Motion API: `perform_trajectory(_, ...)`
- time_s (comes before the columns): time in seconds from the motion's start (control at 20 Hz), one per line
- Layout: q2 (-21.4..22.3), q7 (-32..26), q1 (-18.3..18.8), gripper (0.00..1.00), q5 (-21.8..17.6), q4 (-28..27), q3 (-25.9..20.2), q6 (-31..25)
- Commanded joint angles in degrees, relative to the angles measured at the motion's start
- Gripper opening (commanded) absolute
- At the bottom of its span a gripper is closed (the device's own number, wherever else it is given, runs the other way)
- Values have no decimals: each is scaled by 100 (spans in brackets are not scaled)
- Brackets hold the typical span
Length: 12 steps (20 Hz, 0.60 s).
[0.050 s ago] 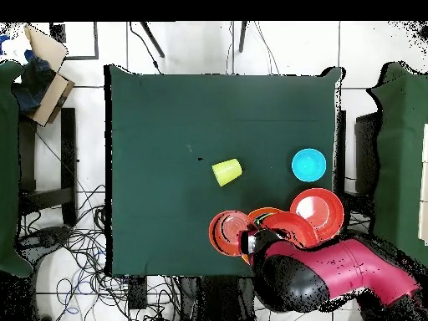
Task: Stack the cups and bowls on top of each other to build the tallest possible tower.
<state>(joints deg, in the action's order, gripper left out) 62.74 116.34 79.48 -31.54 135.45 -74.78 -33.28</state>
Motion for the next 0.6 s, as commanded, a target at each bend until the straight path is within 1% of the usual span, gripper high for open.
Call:
perform_trajectory(0.05, -571, -2151, 6, 0, -503, -356, -279, -780)
perform_trajectory(0.6, -786, -2563, 116, 0, -561, -599, -273, -1092)
